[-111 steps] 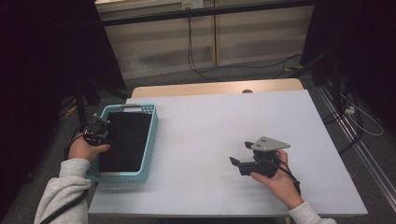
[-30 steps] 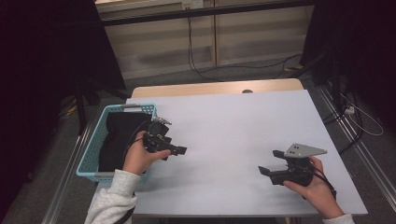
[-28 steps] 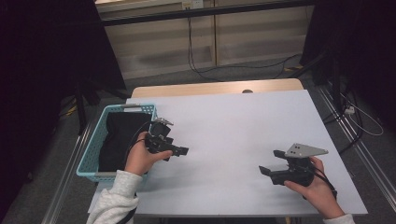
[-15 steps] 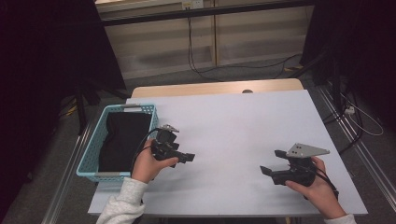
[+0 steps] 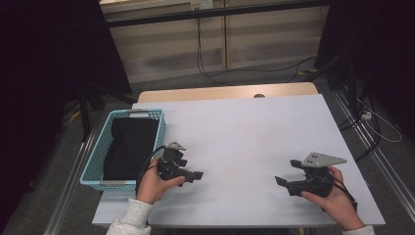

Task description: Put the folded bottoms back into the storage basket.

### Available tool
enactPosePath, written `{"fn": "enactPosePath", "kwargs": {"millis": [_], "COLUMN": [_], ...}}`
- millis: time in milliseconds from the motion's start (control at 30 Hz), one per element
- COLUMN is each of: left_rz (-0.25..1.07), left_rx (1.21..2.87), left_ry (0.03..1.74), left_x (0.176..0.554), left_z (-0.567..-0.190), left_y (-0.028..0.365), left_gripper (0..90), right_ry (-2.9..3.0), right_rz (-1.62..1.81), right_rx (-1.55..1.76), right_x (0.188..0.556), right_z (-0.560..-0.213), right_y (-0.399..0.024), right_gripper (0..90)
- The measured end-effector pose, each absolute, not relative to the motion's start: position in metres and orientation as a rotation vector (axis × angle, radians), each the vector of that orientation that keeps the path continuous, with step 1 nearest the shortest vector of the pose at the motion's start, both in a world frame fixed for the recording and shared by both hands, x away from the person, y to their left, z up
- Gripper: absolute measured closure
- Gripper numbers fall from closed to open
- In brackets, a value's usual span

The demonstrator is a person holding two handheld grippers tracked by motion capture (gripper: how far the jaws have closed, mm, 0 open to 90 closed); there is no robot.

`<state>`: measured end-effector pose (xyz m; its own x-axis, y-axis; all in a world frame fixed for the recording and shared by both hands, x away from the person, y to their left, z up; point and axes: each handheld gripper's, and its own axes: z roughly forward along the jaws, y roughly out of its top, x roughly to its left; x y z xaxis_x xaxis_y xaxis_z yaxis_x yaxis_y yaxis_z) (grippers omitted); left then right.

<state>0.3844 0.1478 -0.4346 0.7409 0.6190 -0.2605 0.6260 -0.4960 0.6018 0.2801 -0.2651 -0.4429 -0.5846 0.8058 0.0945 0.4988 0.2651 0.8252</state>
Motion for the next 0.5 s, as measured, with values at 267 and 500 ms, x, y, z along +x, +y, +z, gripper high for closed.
{"fn": "enactPosePath", "kwargs": {"millis": [267, 500], "left_rz": [-0.002, 0.010], "left_rx": [2.220, 2.208], "left_ry": [0.933, 0.920], "left_x": [0.377, 0.373], "left_z": [-0.438, -0.437], "left_y": [0.152, 0.156], "left_gripper": [12.4, 10.8], "right_ry": [2.200, 2.195], "right_rz": [1.221, 1.229], "right_rx": [1.193, 1.179], "right_x": [0.276, 0.274], "right_z": [-0.444, -0.442], "right_y": [-0.271, -0.270], "right_gripper": [16.8, 16.6]}}
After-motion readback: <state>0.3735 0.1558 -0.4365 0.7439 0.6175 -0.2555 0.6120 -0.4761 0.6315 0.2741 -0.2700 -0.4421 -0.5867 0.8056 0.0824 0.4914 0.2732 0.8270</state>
